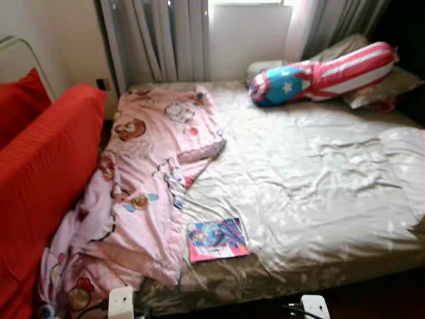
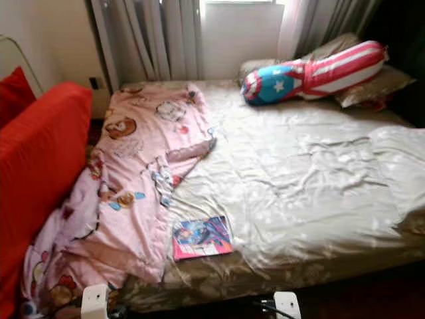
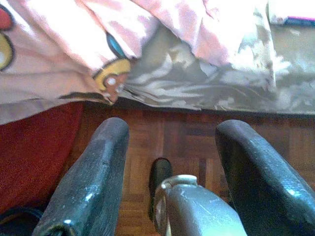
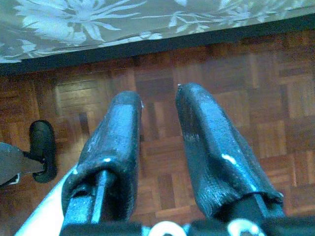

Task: Clean up the room

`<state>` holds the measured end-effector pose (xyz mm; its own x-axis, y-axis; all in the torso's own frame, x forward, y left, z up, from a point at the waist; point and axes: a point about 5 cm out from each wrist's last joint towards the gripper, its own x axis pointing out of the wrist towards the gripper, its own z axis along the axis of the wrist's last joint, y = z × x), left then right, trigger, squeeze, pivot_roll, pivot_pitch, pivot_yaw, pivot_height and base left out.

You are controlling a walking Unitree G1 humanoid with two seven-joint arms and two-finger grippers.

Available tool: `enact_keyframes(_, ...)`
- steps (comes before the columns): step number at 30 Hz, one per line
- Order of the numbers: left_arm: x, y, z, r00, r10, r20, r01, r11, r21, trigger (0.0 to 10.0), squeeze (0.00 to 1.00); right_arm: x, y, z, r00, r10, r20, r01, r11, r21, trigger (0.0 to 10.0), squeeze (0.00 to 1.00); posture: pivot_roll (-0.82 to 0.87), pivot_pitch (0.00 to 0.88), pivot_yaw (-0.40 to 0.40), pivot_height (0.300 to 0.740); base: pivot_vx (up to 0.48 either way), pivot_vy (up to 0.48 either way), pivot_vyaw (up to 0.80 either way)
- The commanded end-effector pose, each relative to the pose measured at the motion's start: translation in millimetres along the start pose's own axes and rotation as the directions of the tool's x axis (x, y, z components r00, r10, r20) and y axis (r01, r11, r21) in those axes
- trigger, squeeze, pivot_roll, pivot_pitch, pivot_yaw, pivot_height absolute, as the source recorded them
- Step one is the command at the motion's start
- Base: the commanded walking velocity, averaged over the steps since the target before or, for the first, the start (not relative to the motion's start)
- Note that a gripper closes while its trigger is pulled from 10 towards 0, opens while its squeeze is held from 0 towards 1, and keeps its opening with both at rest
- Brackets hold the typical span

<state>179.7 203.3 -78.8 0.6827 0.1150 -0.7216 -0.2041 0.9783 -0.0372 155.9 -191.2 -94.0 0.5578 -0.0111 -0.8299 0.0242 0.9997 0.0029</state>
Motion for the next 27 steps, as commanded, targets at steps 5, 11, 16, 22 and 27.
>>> enact_keyframes(5, 15.7, -30.0, 43.6, 0.986, -0.164, -0.010, 0.164, 0.983, 0.083, 10.0, 0.00, 11.2, 1.4, 69.9, 0.995, -0.028, 0.100, 0.013, 0.988, 0.154, 10.0, 0.00, 0.02, 0.000, -0.067, 0.740, 0.000, 0.000, 0.00)
enact_keyframes(11, 15.9, -31.3, 45.3, 0.982, -0.187, -0.015, 0.187, 0.975, 0.118, 10.0, 0.00, 11.3, 0.8, 70.6, 0.995, -0.034, 0.099, 0.019, 0.988, 0.152, 10.0, 0.00, 0.02, 0.000, -0.069, 0.740, 0.000, 0.000, 0.00)
enact_keyframes(16, 15.9, -31.3, 45.3, 0.982, -0.187, -0.015, 0.187, 0.975, 0.118, 10.0, 0.00, 11.3, 0.8, 70.6, 0.995, -0.034, 0.099, 0.019, 0.988, 0.152, 10.0, 0.00, 0.02, 0.000, -0.069, 0.740, 0.000, 0.000, 0.00)
enact_keyframes(22, 15.9, -31.3, 45.3, 0.982, -0.187, -0.015, 0.187, 0.975, 0.118, 10.0, 0.00, 11.3, 0.8, 70.6, 0.995, -0.034, 0.099, 0.019, 0.988, 0.152, 10.0, 0.00, 0.02, 0.000, -0.069, 0.740, 0.000, 0.000, 0.00)
enact_keyframes(27, 15.9, -31.3, 45.3, 0.982, -0.187, -0.015, 0.187, 0.975, 0.118, 10.0, 0.00, 11.3, 0.8, 70.6, 0.995, -0.034, 0.099, 0.019, 0.988, 0.152, 10.0, 0.00, 0.02, 0.000, -0.069, 0.740, 0.000, 0.000, 0.00)
